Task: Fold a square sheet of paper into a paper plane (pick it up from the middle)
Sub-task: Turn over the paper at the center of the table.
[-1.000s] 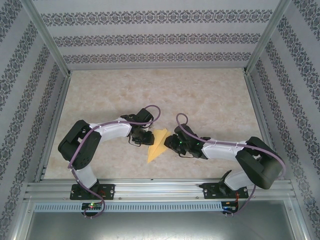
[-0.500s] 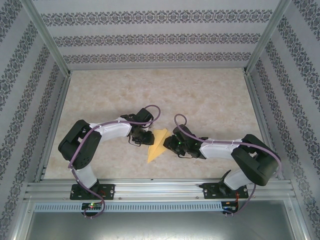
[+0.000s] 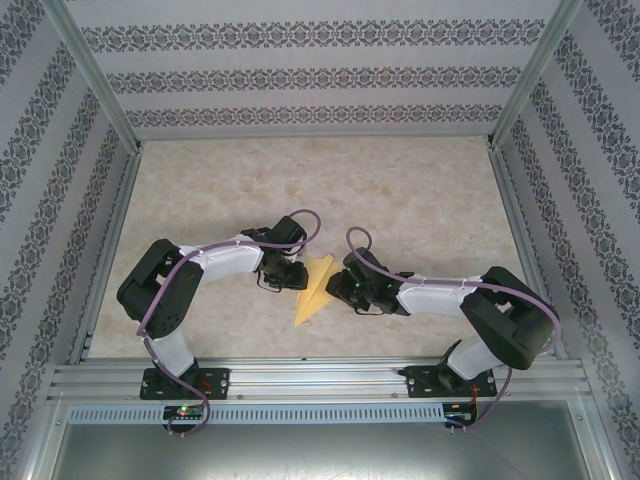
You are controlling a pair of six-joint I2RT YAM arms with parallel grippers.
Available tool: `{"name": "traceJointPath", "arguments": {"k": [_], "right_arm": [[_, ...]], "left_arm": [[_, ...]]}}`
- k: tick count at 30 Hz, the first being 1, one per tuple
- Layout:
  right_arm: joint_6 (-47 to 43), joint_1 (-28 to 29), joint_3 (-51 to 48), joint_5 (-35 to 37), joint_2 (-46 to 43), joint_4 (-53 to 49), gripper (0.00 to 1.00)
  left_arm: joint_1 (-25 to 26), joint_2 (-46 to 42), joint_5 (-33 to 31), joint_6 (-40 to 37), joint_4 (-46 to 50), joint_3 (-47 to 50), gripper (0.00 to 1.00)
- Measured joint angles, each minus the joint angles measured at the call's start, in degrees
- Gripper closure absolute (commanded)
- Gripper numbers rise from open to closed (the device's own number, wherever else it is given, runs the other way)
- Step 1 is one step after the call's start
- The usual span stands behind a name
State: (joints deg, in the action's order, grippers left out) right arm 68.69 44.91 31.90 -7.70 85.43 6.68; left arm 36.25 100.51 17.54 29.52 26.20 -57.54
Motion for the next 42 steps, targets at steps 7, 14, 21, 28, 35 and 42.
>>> {"name": "traceJointPath", "arguments": {"k": [7, 14, 21, 28, 35, 42], "right_arm": [[-0.46, 0.0, 0.79, 1.46, -1.86, -2.62, 0.63], [-0.24, 0.33, 1.07, 0.83, 1.31, -1.2, 0.65], [0.2, 0.24, 0.92, 0.59, 1.75, -0.44, 0.69], [0.2, 0.26, 0.9, -0.92, 3.15, 4.85, 0.66], [-0.07, 0.04, 0.9, -2.69, 3.91, 9.62, 0.58], [-1.79, -2.93, 1.05, -4.98, 6.71, 14.08, 0.54]], "left_arm": [[0.0, 0.02, 0.0, 0.0, 0.04, -0.04, 0.67], [0.0, 0.02, 0.22, 0.0, 0.04, -0.04, 0.67], [0.0, 0.07, 0.28, 0.0, 0.04, -0.04, 0.67], [-0.02, 0.15, 0.24, 0.0, 0.04, -0.04, 0.67], [-0.02, 0.15, 0.17, 0.0, 0.07, -0.04, 0.69], [-0.22, 0.15, 0.17, 0.0, 0.15, -0.04, 0.69]]}}
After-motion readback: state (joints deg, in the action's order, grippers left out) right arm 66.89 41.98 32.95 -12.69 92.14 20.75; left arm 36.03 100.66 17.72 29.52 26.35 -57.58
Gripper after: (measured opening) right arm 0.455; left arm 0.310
